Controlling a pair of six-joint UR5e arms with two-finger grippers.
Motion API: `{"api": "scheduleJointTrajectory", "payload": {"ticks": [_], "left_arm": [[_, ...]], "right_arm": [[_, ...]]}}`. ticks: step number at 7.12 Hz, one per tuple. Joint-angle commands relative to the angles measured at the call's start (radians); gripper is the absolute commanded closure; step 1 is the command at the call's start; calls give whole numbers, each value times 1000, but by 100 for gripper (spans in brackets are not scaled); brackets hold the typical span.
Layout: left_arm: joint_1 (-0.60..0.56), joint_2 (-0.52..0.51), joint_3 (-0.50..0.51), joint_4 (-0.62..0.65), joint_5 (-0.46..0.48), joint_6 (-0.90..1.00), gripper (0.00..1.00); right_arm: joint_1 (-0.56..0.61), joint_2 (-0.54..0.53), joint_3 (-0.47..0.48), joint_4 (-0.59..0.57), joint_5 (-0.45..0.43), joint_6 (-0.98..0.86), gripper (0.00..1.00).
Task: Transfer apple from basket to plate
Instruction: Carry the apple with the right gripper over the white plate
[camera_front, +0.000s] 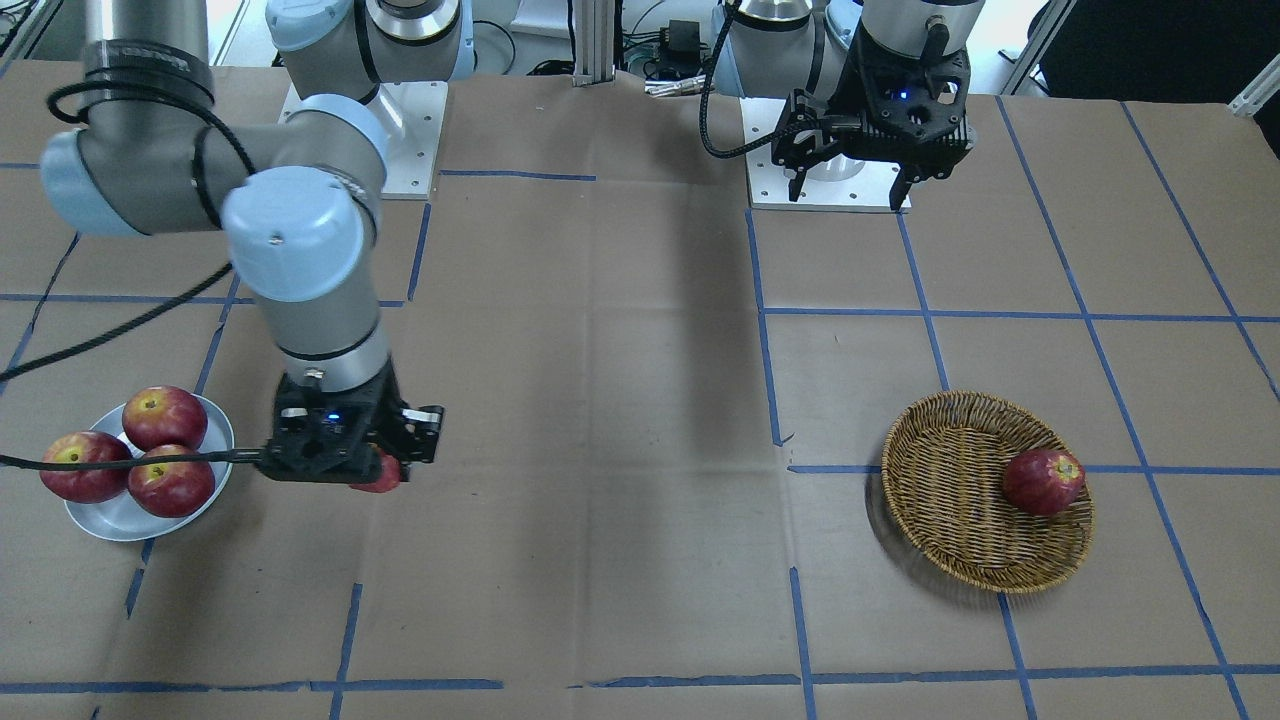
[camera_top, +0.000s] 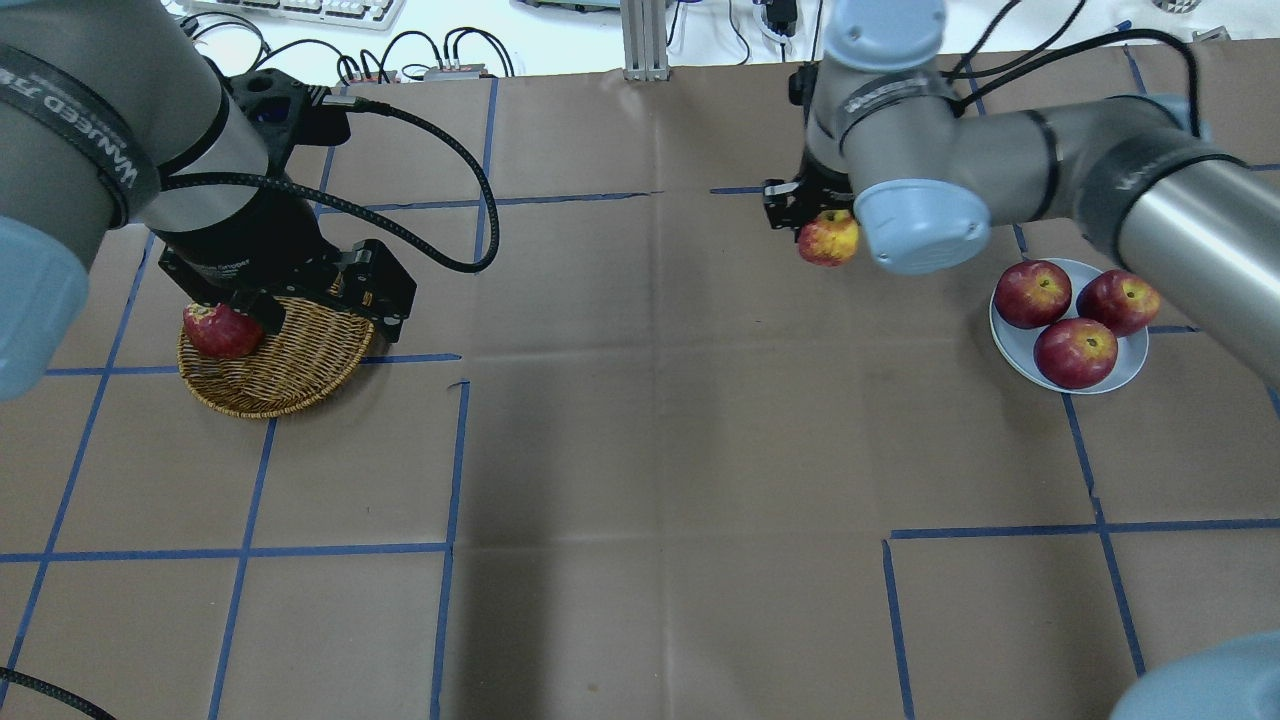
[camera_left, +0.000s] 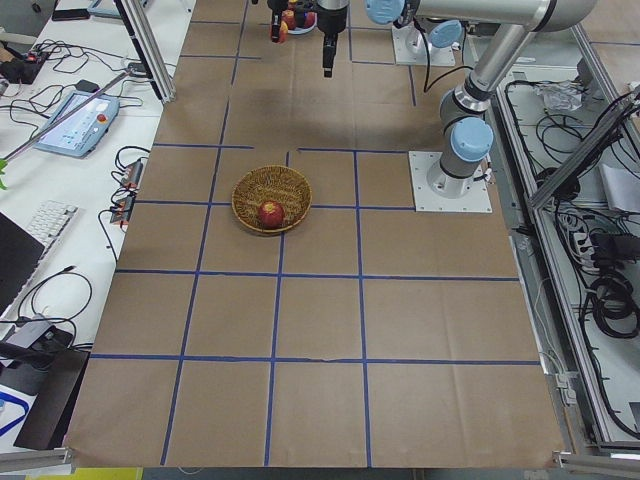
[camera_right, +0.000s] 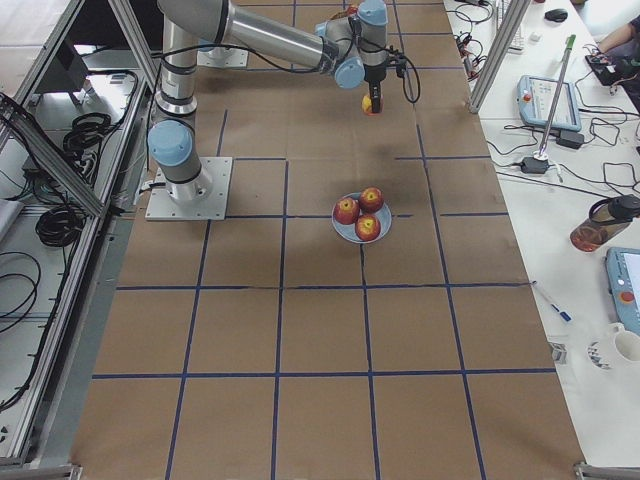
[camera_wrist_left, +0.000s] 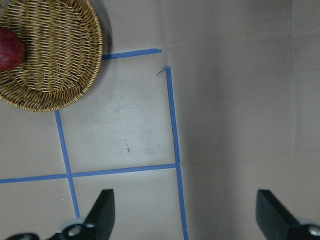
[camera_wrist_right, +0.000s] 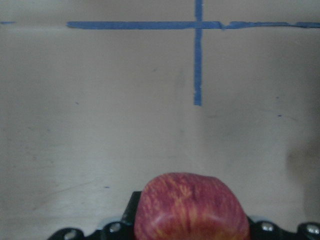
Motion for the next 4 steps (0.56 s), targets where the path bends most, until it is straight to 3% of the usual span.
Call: {"api": "scheduleJointTrajectory", "payload": {"ticks": [1,4], "left_arm": [[0,0,0,1,0,0,1],[0,0,0,1,-3,2,1]], "right_arm": [[-236,-52,64,9,1,-341,46],[-459,-53,133,-12,41,-638,47]]}}
